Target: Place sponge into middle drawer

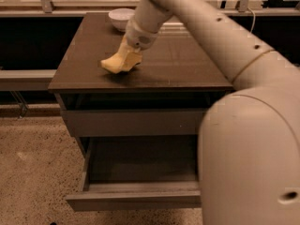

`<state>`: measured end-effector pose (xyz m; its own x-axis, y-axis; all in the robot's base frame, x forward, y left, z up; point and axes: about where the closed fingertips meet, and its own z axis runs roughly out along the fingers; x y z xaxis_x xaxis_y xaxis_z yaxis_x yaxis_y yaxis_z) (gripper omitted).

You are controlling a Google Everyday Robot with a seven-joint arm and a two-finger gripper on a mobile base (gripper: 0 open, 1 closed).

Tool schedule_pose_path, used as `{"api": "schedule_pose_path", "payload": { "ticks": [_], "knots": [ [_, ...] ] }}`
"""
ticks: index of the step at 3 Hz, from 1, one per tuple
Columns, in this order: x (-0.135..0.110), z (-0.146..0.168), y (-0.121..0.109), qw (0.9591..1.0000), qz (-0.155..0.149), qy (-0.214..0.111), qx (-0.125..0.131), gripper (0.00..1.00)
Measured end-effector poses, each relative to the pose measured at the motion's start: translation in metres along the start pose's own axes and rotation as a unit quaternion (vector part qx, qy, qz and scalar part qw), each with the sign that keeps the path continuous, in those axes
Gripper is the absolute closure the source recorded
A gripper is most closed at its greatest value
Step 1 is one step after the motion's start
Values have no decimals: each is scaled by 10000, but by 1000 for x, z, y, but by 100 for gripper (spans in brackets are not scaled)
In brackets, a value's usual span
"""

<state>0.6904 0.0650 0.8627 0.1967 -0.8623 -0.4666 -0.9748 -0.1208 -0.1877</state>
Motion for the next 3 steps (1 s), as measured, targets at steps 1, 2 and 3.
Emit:
{"api": "schedule_pose_path", "payload": {
  "ticks": [1, 2, 3],
  "knots": [
    [35, -95, 20, 9964, 419, -484, 557, 100],
    [71, -137, 51, 9932, 773, -546, 671, 100],
    [134, -121, 96, 9849, 1609, -501, 387, 100]
  ]
}}
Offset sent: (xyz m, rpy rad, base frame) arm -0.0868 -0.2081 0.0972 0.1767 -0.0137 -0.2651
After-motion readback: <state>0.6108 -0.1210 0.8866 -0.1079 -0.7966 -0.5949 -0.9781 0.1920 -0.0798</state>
